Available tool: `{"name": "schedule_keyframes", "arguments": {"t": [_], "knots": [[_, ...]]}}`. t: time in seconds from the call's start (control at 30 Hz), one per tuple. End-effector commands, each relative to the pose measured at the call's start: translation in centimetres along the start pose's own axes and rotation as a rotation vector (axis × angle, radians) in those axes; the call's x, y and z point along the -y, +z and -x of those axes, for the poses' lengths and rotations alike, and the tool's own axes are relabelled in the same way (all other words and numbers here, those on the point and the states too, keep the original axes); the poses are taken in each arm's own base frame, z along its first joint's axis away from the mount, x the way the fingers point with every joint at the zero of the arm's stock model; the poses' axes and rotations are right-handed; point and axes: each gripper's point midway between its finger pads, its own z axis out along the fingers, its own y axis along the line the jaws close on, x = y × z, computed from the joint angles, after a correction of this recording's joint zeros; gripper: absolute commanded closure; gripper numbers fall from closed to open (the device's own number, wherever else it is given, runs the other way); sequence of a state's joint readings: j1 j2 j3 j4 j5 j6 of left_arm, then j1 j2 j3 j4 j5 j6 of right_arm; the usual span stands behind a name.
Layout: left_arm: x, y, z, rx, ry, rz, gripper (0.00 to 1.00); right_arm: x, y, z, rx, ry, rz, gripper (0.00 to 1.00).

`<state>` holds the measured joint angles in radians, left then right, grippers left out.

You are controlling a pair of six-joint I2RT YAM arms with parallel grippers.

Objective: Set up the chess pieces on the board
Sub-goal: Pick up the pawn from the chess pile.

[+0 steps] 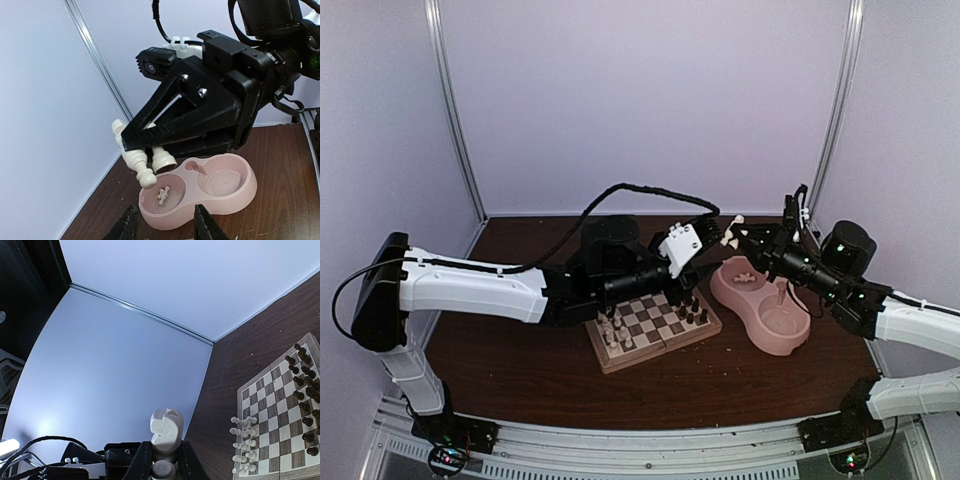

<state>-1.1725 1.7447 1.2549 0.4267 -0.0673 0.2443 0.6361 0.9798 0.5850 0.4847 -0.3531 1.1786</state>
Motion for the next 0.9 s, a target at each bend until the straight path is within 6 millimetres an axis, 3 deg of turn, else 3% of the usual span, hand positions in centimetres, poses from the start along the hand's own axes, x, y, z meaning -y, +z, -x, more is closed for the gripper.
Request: {"name": "schedule_keyframes", "arguments": {"t": [0.0,0.87], "knots": [[-1.7,0.3,2.8,0.082,0.013,0.057,0.62,-1.7,0.2,0.3,0.024,0.001,0.050,0.97],[-2.3,1.0,2.5,0.061,0.028,0.099,0.66,-1.8,0.1,-0.9,-0.004,0.008,0.070,0.97]]}}
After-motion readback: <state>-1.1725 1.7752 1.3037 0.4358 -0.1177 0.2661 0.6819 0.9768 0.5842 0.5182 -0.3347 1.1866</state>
